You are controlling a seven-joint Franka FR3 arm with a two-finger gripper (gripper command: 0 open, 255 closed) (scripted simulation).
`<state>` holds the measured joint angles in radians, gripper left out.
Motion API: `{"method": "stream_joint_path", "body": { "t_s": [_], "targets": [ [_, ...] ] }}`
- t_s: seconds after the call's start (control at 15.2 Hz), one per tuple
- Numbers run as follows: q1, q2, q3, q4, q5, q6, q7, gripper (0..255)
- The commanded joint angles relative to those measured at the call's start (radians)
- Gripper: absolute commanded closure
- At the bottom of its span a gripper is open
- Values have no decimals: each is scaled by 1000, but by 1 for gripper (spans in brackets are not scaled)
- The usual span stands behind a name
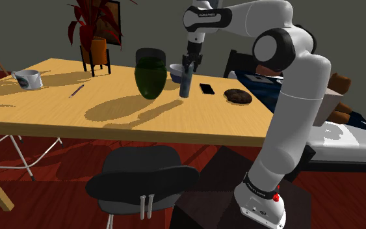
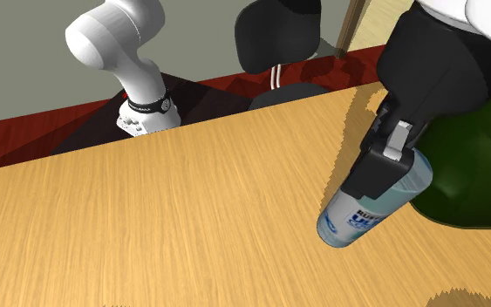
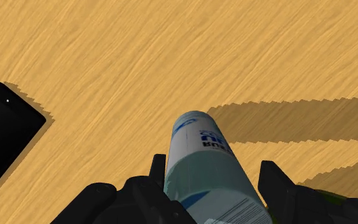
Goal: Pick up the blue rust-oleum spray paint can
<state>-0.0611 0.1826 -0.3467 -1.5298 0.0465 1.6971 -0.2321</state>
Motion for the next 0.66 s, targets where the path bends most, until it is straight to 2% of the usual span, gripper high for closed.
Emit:
{"method": "stream_joint_path", "body": {
  "t_s": [0.0, 0.46, 0.59],
  "targets": [
    [-2, 3, -1, 31, 1, -27, -1, 255],
    [-10, 26, -3, 156, 9, -131, -5, 255],
    [-10, 26, -3, 158, 9, -133, -5, 255]
  ]
}}
